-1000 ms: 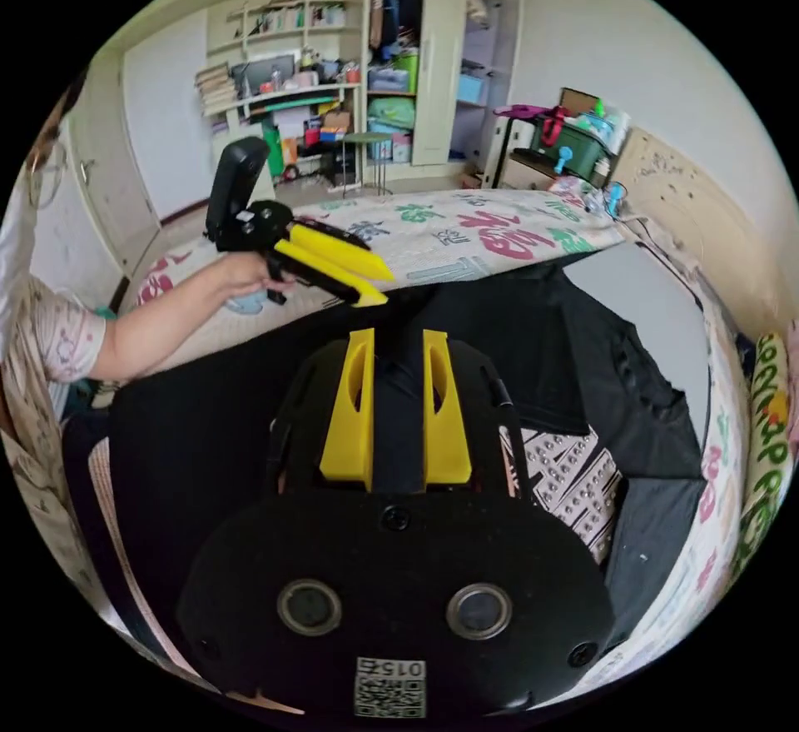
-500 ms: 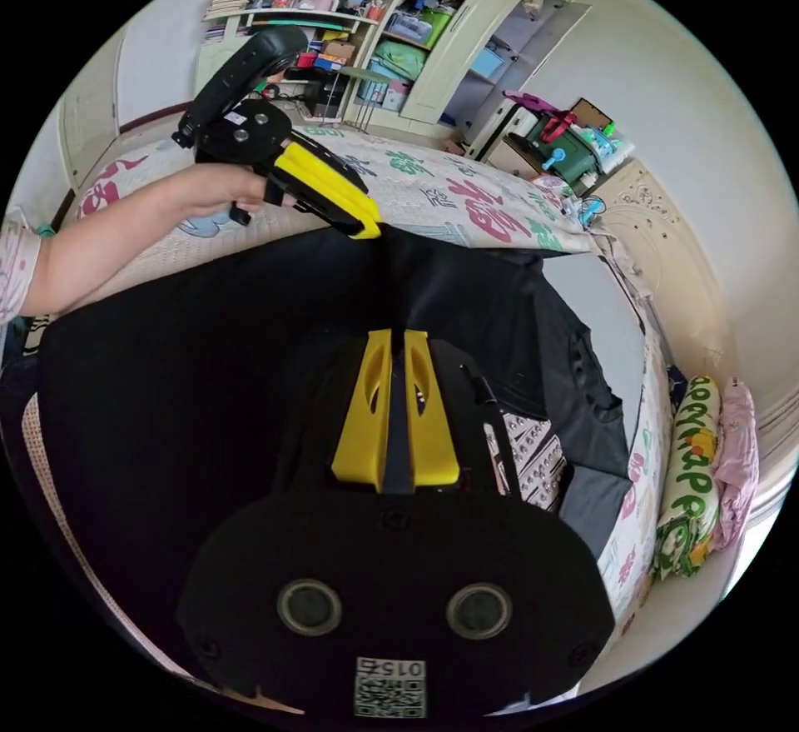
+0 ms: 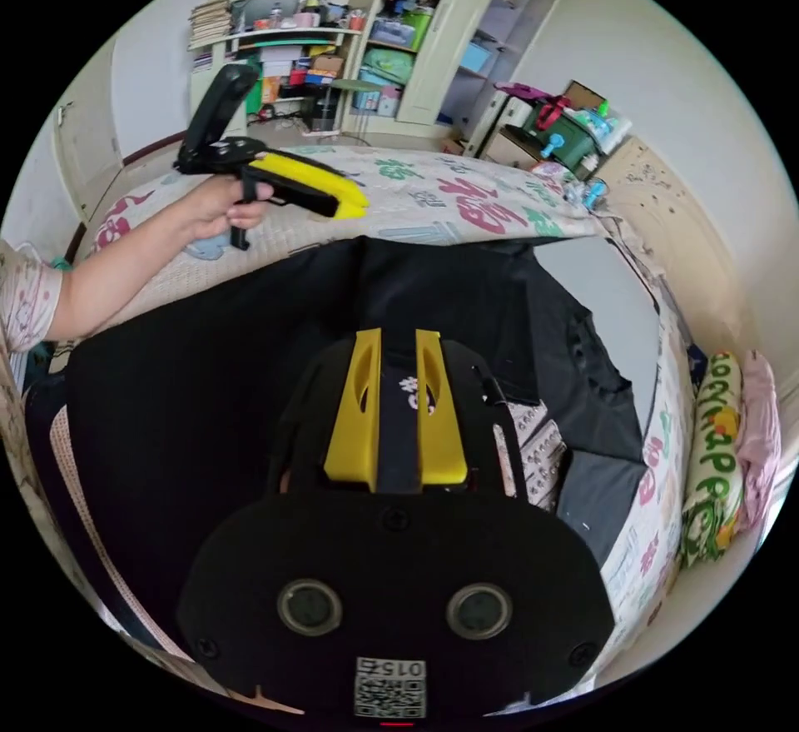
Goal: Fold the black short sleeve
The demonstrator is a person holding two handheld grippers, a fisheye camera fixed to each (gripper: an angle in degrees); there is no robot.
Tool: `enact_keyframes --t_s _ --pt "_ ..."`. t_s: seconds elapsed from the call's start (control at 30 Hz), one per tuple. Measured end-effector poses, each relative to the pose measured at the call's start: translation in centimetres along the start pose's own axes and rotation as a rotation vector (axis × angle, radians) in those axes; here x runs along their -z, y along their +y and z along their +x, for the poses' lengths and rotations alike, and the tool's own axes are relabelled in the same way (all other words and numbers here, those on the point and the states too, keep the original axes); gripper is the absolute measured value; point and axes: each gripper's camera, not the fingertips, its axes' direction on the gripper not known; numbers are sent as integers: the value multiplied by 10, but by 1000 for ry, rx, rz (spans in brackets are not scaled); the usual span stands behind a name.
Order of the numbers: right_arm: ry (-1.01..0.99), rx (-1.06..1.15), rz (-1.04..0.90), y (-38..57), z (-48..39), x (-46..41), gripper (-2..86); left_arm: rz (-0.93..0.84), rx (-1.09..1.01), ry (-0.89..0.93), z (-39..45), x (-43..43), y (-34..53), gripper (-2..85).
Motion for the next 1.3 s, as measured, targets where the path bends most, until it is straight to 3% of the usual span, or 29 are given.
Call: enact_keyframes --t_s 0.2,0.27,0.37,0.47,0.53,0.93,1.17,1.3 --pt "51 -463 -4 -14 100 -10 104 -169 -65 -75 13 -51 1 62" --pt "-32 -568 -24 -23 123 -16 115 -194 -24 -98 4 -60 4 57" --pt "-148 -582 -31 -46 124 -19 100 -213 15 -75 -11 -71 10 49" --pt "-26 -602 -64 -74 116 -10 14 -206 47 -70 -21 -75 18 28" --pt "-13 -580 -70 -88 109 -3 4 -216 60 -68 -25 -81 22 17" --pt "54 -566 -104 -174 78 42 -7 -262 -3 -112 -7 -119 39 0" --pt "61 -546 -109 -227 59 74 -2 -181 -8 -56 -6 -118 53 18" --pt "96 -524 -121 -255 47 91 1 -85 -128 130 32 -118 52 37"
